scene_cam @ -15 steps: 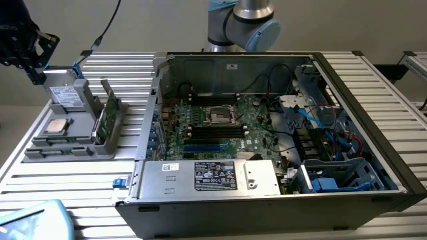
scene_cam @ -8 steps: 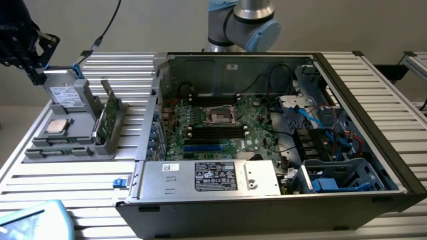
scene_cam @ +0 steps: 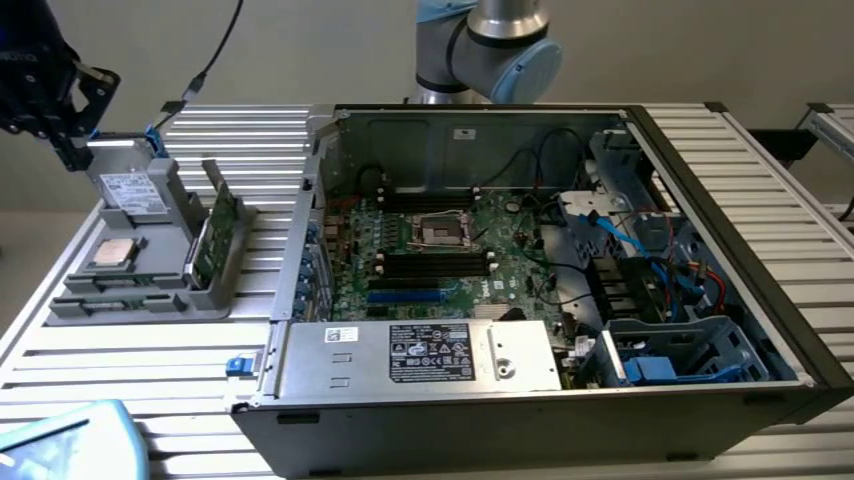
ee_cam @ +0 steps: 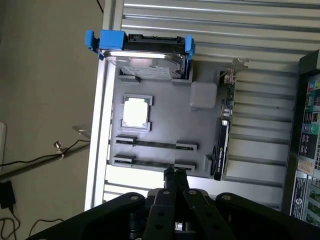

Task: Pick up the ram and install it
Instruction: 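Pick up the ram and move it above insertion slot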

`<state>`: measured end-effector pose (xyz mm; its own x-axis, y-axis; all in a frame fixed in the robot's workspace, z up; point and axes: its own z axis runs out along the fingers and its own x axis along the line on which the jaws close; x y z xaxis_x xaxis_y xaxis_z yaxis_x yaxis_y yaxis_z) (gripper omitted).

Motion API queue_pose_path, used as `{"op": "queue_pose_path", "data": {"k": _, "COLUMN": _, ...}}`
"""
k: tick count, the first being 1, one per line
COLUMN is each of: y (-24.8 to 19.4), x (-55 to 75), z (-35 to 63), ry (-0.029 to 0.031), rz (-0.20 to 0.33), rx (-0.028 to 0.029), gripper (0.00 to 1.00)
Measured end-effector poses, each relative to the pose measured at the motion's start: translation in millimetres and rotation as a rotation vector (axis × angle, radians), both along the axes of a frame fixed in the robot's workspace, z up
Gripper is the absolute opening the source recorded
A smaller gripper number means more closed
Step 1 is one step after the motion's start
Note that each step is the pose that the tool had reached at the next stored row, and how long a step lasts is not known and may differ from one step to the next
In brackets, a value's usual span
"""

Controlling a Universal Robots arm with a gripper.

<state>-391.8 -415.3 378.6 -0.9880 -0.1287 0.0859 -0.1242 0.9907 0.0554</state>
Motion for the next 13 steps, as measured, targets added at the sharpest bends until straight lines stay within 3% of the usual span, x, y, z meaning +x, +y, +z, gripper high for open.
{"op": "queue_pose_path", "data": {"k": 6, "y": 0.1, "x": 0.0, "z": -2.5, "ry": 0.0004, "rz": 0.110, "rx": 0.0010, "gripper": 0.11}}
{"op": "queue_pose_path", "data": {"k": 13, "y": 0.0, "x": 0.0, "z": -5.7, "ry": -0.0003, "rz": 0.238, "rx": 0.0093, "gripper": 0.11}}
